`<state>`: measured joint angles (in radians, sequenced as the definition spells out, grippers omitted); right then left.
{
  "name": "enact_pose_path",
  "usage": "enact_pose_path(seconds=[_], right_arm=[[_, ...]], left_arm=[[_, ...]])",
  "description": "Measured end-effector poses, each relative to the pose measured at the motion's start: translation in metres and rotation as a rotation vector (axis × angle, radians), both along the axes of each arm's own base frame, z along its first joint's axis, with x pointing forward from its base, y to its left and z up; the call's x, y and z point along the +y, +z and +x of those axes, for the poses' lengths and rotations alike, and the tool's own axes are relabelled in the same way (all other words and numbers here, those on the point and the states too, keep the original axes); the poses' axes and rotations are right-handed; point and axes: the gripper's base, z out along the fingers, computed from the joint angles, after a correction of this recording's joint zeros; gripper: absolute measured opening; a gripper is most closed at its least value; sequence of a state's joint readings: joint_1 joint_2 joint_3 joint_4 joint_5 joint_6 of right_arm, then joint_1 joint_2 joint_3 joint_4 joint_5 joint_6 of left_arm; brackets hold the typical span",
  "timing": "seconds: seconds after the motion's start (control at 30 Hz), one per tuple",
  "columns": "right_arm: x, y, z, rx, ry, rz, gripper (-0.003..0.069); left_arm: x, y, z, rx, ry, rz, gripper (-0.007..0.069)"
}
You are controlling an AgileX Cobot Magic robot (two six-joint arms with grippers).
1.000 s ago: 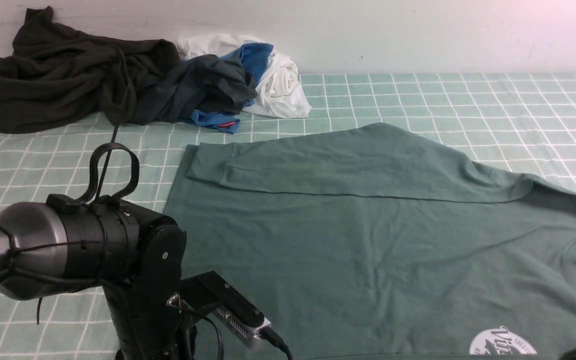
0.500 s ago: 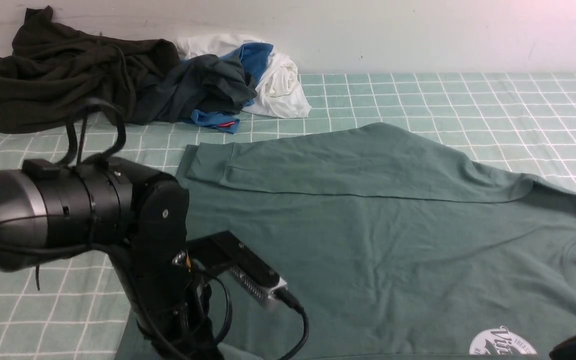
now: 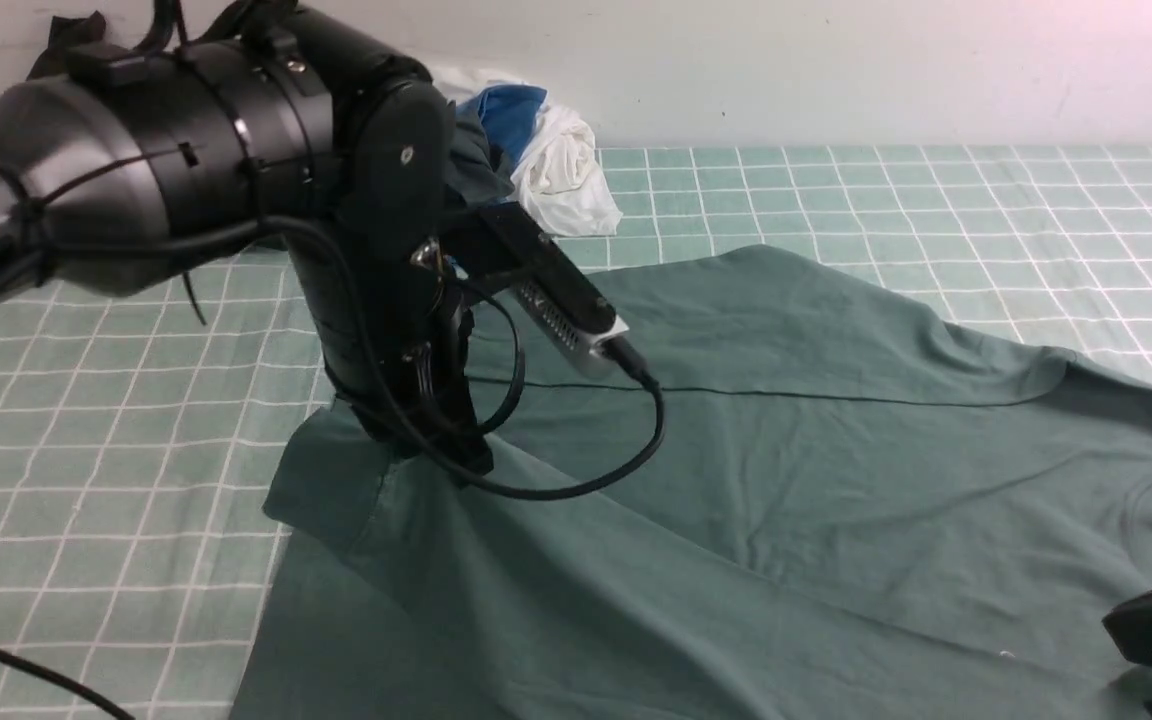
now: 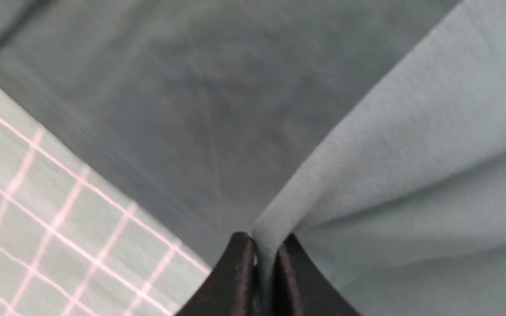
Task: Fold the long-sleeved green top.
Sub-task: Use the left arm to drag and place the cuff at the centered position on the left edge of the fabric, then use the left arm to clamp the cuff farthest from it
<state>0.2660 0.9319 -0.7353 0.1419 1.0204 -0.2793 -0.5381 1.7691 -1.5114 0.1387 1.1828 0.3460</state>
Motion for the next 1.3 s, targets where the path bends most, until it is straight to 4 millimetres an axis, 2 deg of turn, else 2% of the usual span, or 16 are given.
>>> enact_pose_path(seconds=[0.23, 0.3, 0.43, 0.57, 0.7, 0.73, 0.77, 0.83, 1.0, 1.03, 1.1, 1.13, 1.17, 1.2, 1.27, 1.3], right_arm=[[-0.005, 0.0, 0.002, -0.01, -0.052, -0.029, -0.0014], [-0.006, 0.0, 0.002, -0.013, -0.07, -0.036, -0.0014], [-0.006, 0.001, 0.003, -0.02, -0.087, -0.025, -0.0014], [-0.005, 0.003, 0.006, -0.037, -0.109, -0.007, -0.0014], [-0.002, 0.006, 0.017, -0.03, -0.113, -0.009, -0.0014], [-0.002, 0.007, 0.018, -0.029, -0.113, -0.01, -0.0014], [0.0, 0.011, 0.028, -0.029, -0.113, -0.016, -0.0014], [0.003, 0.014, 0.041, -0.027, -0.111, -0.027, -0.0014], [0.012, 0.026, 0.079, -0.046, -0.109, -0.045, -0.0014], [0.012, 0.028, 0.081, -0.052, -0.109, -0.044, -0.0014], [0.016, 0.028, 0.099, -0.044, -0.107, -0.057, -0.0014], [0.017, 0.029, 0.1, -0.046, -0.107, -0.056, -0.0014], [0.019, 0.026, 0.108, -0.035, -0.107, -0.06, -0.0014], [0.019, 0.026, 0.108, -0.037, -0.107, -0.059, -0.0014], [0.021, 0.019, 0.116, -0.009, -0.106, -0.068, -0.0014], [0.021, 0.019, 0.117, -0.007, -0.106, -0.069, -0.0014]], left_arm=[[0.005, -0.018, 0.038, 0.034, 0.067, 0.007, 0.0027], [0.012, -0.033, 0.053, 0.061, 0.102, 0.015, 0.0027], [0.019, -0.051, 0.066, 0.088, 0.132, 0.024, 0.0043], [0.023, -0.061, 0.075, 0.076, 0.148, 0.002, 0.0134], [0.026, -0.053, 0.083, 0.025, 0.213, -0.048, 0.029], [0.026, -0.053, 0.084, 0.023, 0.219, -0.05, 0.0298], [0.03, -0.045, 0.092, -0.004, 0.283, -0.089, 0.0363], [0.038, -0.037, 0.102, -0.028, 0.348, -0.133, 0.0409], [0.064, -0.039, 0.136, -0.056, 0.477, -0.259, 0.044], [0.065, -0.039, 0.136, -0.056, 0.481, -0.264, 0.044], [0.073, -0.057, 0.154, -0.061, 0.523, -0.318, 0.044], [0.073, -0.058, 0.155, -0.061, 0.526, -0.321, 0.044], [0.073, -0.072, 0.163, -0.056, 0.536, -0.331, 0.044], [0.073, -0.072, 0.163, -0.061, 0.536, -0.335, 0.044], [0.071, -0.096, 0.173, -0.057, 0.545, -0.341, 0.044], [0.071, -0.095, 0.174, -0.06, 0.544, -0.343, 0.044]])
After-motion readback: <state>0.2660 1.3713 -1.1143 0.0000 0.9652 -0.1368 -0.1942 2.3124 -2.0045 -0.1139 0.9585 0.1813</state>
